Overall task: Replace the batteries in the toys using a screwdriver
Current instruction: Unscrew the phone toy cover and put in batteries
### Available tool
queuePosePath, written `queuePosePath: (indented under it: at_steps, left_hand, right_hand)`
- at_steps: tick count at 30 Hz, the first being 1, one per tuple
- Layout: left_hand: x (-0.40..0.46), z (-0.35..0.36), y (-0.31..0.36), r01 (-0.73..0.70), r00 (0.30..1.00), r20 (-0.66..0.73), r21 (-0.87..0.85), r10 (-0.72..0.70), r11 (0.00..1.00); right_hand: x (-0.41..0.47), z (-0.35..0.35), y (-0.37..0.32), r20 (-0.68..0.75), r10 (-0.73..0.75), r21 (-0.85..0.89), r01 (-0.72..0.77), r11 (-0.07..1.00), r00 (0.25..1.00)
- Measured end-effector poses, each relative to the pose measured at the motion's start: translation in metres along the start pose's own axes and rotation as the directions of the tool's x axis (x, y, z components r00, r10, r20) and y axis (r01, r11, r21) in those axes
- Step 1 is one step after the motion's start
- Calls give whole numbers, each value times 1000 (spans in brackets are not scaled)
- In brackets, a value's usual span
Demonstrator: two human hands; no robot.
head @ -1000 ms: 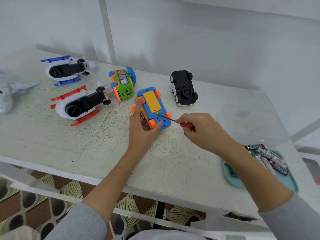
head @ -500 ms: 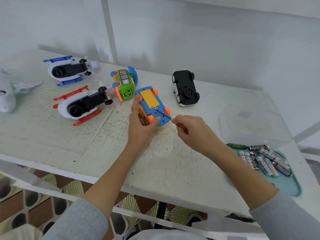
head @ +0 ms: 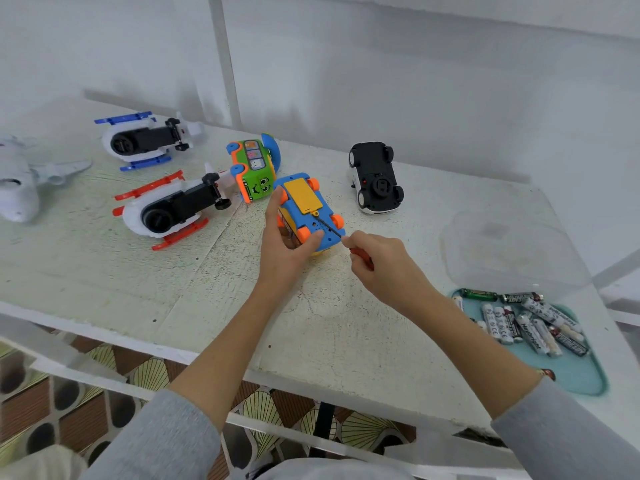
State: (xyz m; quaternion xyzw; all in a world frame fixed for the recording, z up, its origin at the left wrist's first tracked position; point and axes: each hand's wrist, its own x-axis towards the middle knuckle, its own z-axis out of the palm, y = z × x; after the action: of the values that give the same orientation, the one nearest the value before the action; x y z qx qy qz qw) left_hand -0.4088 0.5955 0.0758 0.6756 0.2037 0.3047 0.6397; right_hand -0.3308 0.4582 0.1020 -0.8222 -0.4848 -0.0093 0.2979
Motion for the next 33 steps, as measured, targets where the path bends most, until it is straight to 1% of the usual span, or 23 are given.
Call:
queuePosePath:
  at_steps: [3, 5, 9, 12, 16, 21, 26, 30, 33]
  left_hand:
    - [2, -1, -4, 1, 1000, -13, -5, -1, 1000]
    - [3, -2, -8, -1, 1000, -25, -20, 0, 1000]
    - [3, -3, -10, 2, 1000, -31, -23, -3, 1000]
    - [2, -2, -10, -1, 999, -35, -32, -1, 999]
    - [3, -2, -10, 0, 999, -32, -60, -2, 998]
    - [3, -3, -9, -6, 1000, -16, -51, 5, 999]
    - [4, -6, -8, -3, 1000, 18, -22, 4, 1000]
    - [7, -10, -3, -4, 996, 84, 19, 3, 1000]
    - [12, -14, -1, -2, 990, 141, 43, -4, 999]
  right_hand:
    - [-1, 3, 1, -25, -10, 9, 11, 1000, 1000]
    - [-4, 6, 1, -30, -7, 44, 9, 999, 1000]
    - [-8, 4, 0, -13, 70, 154, -67, 986, 997]
    - [-9, -4, 2, 2, 119, 180, -117, 977, 993]
    - [-4, -12, 5, -4, 134, 141, -132, 981, 991]
    - [12, -16, 7, 21, 113, 26, -113, 993, 993]
    - [25, -17, 4, 98, 87, -2, -87, 996, 991]
    - [36, -17, 2, 177, 69, -33, -64, 997, 982]
    - [43, -17, 0, 214, 88, -21, -85, 996, 973]
